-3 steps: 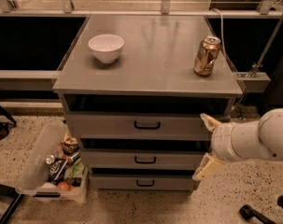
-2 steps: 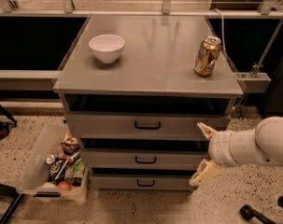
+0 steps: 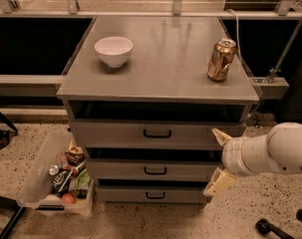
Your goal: Open top drawer
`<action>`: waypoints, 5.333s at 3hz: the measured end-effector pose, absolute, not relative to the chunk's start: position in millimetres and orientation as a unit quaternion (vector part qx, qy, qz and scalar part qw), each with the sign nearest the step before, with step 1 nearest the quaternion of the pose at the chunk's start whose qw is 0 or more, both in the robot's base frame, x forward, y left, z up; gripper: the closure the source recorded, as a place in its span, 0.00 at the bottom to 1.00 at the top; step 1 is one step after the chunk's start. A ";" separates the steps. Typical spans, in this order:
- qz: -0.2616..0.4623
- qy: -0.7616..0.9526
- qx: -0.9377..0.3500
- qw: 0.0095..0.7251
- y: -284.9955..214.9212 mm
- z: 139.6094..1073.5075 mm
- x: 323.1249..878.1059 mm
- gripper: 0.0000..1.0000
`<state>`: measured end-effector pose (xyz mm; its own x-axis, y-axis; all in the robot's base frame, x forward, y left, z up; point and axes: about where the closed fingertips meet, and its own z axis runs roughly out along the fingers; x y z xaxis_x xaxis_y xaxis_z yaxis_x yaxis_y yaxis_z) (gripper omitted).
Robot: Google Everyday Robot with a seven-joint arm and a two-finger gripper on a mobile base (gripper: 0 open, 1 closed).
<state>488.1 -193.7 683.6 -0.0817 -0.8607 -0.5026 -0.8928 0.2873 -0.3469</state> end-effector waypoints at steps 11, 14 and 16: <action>0.055 0.681 -0.637 0.357 -149.5 677.1 601.0 1.00; 0.051 0.684 -0.634 0.358 -154.8 680.4 588.1 1.00; 0.050 0.685 -0.633 0.358 -154.4 681.2 580.0 1.00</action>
Offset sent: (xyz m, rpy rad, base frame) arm 0.0019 -0.0079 0.0171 -0.0642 -0.0278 -0.0205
